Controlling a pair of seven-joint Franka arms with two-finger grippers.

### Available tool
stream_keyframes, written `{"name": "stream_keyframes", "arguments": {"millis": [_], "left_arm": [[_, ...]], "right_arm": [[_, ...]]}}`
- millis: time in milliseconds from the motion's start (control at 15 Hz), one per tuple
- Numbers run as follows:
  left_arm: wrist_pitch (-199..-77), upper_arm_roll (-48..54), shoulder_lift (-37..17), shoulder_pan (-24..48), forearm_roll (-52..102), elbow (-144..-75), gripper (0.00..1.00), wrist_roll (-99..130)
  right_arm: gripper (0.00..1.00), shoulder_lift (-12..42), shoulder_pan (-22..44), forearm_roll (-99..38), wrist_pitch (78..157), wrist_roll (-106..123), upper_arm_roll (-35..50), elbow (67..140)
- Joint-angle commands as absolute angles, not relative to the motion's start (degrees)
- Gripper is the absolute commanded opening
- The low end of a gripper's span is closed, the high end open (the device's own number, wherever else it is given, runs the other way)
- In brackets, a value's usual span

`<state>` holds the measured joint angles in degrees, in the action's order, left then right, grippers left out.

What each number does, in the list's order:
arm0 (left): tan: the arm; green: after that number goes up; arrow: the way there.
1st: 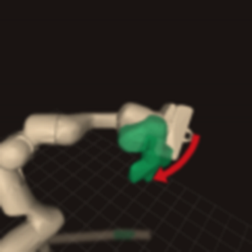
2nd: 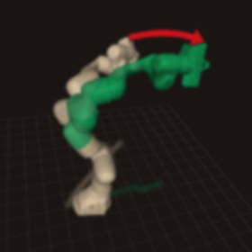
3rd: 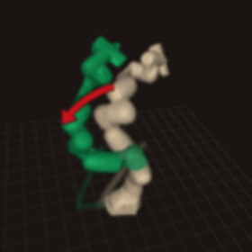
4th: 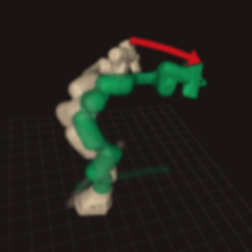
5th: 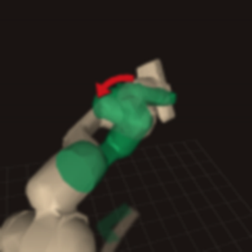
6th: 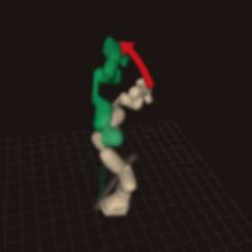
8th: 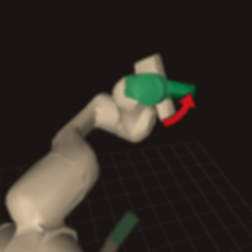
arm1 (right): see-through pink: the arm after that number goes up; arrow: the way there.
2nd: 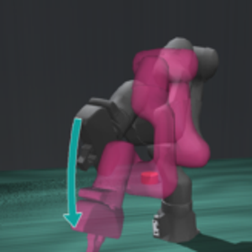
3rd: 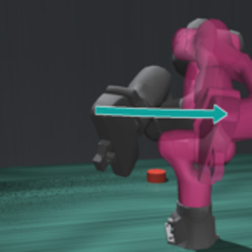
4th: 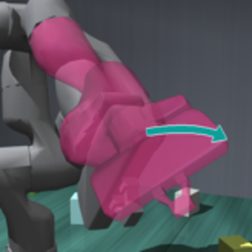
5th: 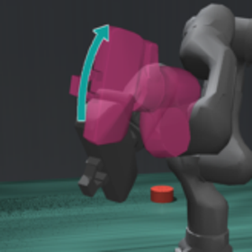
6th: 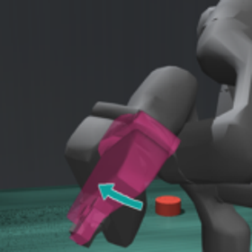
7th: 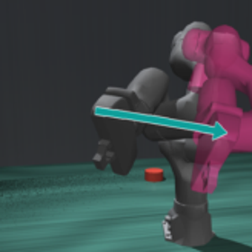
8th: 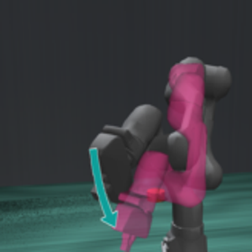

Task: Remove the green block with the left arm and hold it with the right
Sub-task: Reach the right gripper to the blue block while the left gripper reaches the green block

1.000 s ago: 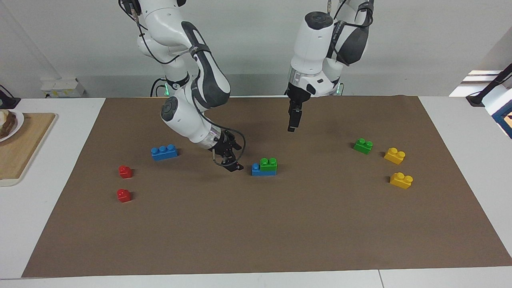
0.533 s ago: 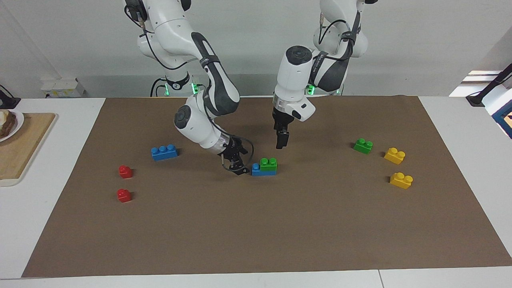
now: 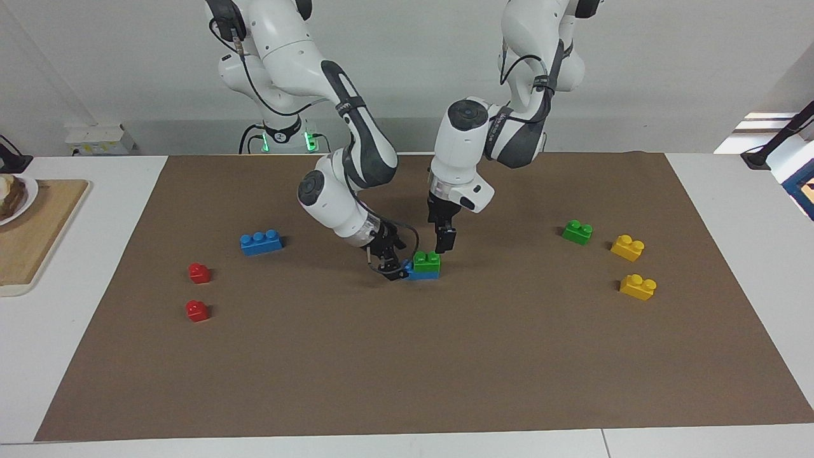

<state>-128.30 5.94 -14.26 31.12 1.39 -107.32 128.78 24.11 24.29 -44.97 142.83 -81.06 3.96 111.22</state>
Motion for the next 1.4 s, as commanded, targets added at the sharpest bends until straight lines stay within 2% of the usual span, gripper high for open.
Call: {"name": "stream_keyframes", "arguments": {"millis": [0, 533, 600, 733, 800, 867, 1333], "left_arm": [[-129.9, 5.19, -18.01, 31.99, 1.23, -105.21, 1.0, 129.99], [-132.1, 5.19, -19.78, 32.08, 0.53, -105.29, 1.0, 132.45], [-132.19, 5.19, -19.86, 32.08, 0.53, -105.38, 1.0, 132.54], [-132.98, 5.1, -20.12, 32.08, 0.53, -105.38, 1.0, 132.71], [-132.98, 5.1, -20.13, 32.08, 0.53, -105.38, 1.0, 132.71], [-133.15, 5.1, -20.21, 32.08, 0.53, -105.38, 1.0, 132.71], [-134.65, 5.01, -20.83, 31.99, -0.78, -105.47, 1.0, 132.71]], "right_arm": [[0.94, 25.31, 24.61, -46.41, 145.63, -81.3, 3.96, 111.36], [0.91, 25.75, 25.75, -46.49, 146.95, -81.3, 3.96, 111.18], [0.82, 25.75, 25.75, -46.49, 147.04, -81.3, 3.96, 111.27], [0.25, 25.75, 25.75, -46.49, 147.04, -81.21, 3.96, 111.27], [0.04, 25.75, 25.75, -46.41, 147.13, -80.95, 3.96, 111.27], [0.0, 25.84, 25.66, -46.41, 147.13, -80.69, 3.96, 111.18], [0.0, 26.72, 25.75, -47.02, 150.47, -80.95, 3.96, 111.53]]}}
